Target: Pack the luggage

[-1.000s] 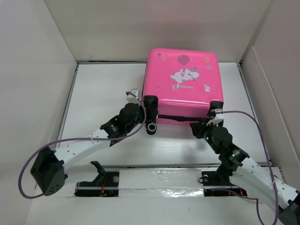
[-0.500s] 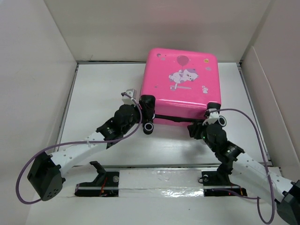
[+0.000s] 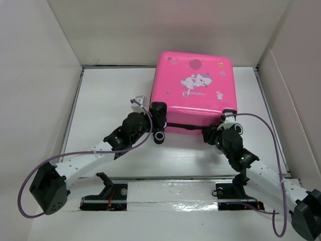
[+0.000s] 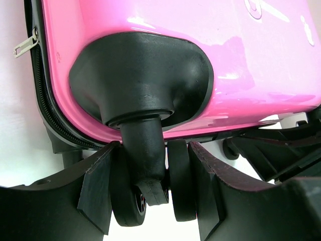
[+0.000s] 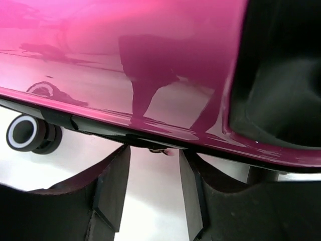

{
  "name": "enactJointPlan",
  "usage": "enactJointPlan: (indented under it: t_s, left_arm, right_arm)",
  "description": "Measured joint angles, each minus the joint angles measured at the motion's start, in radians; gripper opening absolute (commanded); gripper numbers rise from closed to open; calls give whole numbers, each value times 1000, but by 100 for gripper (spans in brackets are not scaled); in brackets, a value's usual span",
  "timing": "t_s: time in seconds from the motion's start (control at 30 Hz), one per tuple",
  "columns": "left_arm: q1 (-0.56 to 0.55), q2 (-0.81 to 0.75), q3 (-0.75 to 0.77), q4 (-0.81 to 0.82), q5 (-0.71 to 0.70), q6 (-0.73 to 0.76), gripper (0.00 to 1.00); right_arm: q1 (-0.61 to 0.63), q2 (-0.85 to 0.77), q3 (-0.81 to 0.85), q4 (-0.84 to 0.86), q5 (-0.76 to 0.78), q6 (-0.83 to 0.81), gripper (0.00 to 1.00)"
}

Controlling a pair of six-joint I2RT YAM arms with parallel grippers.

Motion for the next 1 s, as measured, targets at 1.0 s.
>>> enactJointPlan:
  t_s: [1.0]
  left_arm:
    - [3,29,1,28,1,-3,0]
  right_arm:
    - [-16,129,-7,153,-30,-10,0]
